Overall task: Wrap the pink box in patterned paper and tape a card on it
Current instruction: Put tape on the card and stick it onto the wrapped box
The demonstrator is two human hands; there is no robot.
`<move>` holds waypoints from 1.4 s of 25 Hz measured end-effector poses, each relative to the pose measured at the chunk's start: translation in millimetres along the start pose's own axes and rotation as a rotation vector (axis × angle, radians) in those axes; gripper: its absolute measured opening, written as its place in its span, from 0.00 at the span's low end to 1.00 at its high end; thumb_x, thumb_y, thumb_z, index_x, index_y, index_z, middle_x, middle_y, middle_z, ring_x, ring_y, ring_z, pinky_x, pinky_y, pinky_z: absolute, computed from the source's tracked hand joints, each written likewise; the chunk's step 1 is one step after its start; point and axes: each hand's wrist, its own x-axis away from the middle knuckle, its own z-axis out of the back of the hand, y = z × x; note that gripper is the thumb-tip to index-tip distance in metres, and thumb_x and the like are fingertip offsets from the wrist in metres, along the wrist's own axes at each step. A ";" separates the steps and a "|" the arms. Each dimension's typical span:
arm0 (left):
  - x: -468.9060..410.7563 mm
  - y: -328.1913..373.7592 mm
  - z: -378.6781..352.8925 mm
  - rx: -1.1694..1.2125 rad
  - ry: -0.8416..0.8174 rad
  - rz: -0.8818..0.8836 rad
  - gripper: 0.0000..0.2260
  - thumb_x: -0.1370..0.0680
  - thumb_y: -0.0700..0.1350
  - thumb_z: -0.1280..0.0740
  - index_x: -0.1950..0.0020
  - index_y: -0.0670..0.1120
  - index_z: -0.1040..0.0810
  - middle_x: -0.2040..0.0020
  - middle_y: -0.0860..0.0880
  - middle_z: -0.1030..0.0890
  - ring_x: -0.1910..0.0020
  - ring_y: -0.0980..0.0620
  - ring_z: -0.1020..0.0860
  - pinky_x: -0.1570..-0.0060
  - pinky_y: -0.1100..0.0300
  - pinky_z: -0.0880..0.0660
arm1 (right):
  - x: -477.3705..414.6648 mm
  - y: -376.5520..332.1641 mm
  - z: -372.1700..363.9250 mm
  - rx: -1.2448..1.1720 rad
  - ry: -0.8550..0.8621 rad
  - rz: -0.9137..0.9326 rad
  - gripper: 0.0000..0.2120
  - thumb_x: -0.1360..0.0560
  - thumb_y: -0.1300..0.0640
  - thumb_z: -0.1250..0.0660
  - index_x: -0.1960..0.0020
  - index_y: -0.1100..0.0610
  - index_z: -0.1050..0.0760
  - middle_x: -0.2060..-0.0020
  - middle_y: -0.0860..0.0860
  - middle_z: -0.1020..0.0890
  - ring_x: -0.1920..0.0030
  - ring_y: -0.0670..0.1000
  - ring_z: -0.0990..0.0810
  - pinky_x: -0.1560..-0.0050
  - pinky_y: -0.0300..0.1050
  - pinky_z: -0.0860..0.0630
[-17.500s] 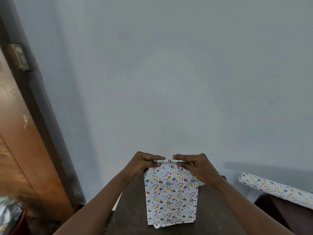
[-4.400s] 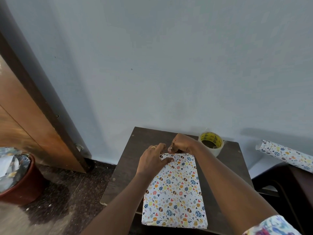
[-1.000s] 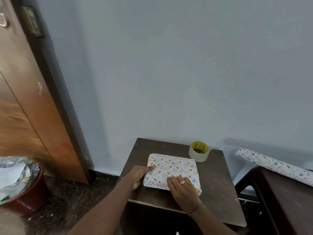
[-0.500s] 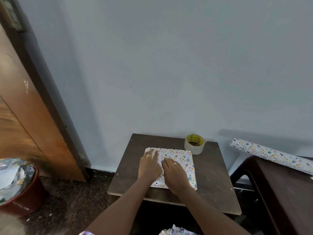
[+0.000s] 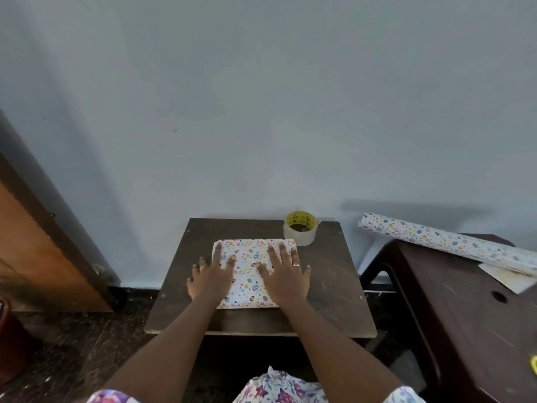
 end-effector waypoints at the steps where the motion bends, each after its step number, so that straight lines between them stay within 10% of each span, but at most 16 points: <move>1: 2.6 1.9 6.0 -0.018 0.021 0.090 0.28 0.21 0.63 0.55 0.23 0.55 0.53 0.23 0.43 0.48 0.24 0.40 0.49 0.29 0.40 0.50 | 2.9 10.3 4.4 -0.004 0.015 -0.040 0.28 0.21 0.36 0.57 0.23 0.44 0.53 0.23 0.47 0.53 0.23 0.55 0.55 0.28 0.61 0.56; 3: 13.5 22.9 13.7 -0.085 0.155 0.151 0.25 0.19 0.56 0.52 0.23 0.47 0.48 0.24 0.42 0.45 0.25 0.39 0.47 0.29 0.39 0.52 | 14.3 35.9 19.0 0.054 0.124 -0.048 0.25 0.19 0.43 0.52 0.25 0.52 0.42 0.25 0.55 0.41 0.25 0.57 0.45 0.28 0.59 0.49; 6: 52.6 104.0 5.5 -0.104 0.323 -0.313 0.20 0.22 0.42 0.44 0.29 0.46 0.35 0.35 0.42 0.27 0.35 0.42 0.29 0.34 0.42 0.40 | 38.2 78.7 53.1 0.083 0.310 -0.101 0.18 0.25 0.53 0.46 0.49 0.60 0.20 0.50 0.58 0.17 0.46 0.59 0.19 0.49 0.54 0.24; 9: 116.7 206.9 -20.2 0.173 0.144 -0.646 0.20 0.23 0.38 0.44 0.32 0.45 0.30 0.46 0.40 0.20 0.48 0.40 0.22 0.47 0.51 0.27 | 63.8 139.6 99.4 0.053 0.336 -0.303 0.14 0.27 0.59 0.46 0.55 0.61 0.22 0.59 0.57 0.18 0.55 0.60 0.19 0.59 0.47 0.25; 16: 175.4 363.5 -108.1 0.275 -0.372 -0.740 0.18 0.23 0.35 0.44 0.36 0.41 0.25 0.36 0.42 0.24 0.35 0.45 0.29 0.36 0.57 0.34 | 67.9 311.7 145.9 -0.035 0.335 -0.696 0.14 0.22 0.65 0.46 0.41 0.65 0.26 0.43 0.61 0.23 0.39 0.61 0.26 0.45 0.52 0.27; 27: 178.7 463.9 -166.4 0.101 -0.547 -0.594 0.22 0.20 0.40 0.44 0.26 0.37 0.43 0.29 0.38 0.35 0.30 0.42 0.35 0.33 0.54 0.36 | 58.1 395.4 132.3 0.093 0.281 -0.556 0.11 0.24 0.62 0.43 0.48 0.61 0.23 0.50 0.58 0.19 0.47 0.59 0.22 0.51 0.48 0.28; 35: 183.9 439.5 -181.6 0.413 -0.467 -0.560 0.31 0.24 0.33 0.42 0.24 0.47 0.51 0.31 0.39 0.33 0.31 0.41 0.36 0.34 0.49 0.34 | 82.3 390.8 126.9 -0.084 0.354 -0.444 0.12 0.25 0.59 0.38 0.49 0.56 0.17 0.55 0.57 0.16 0.54 0.57 0.20 0.54 0.46 0.24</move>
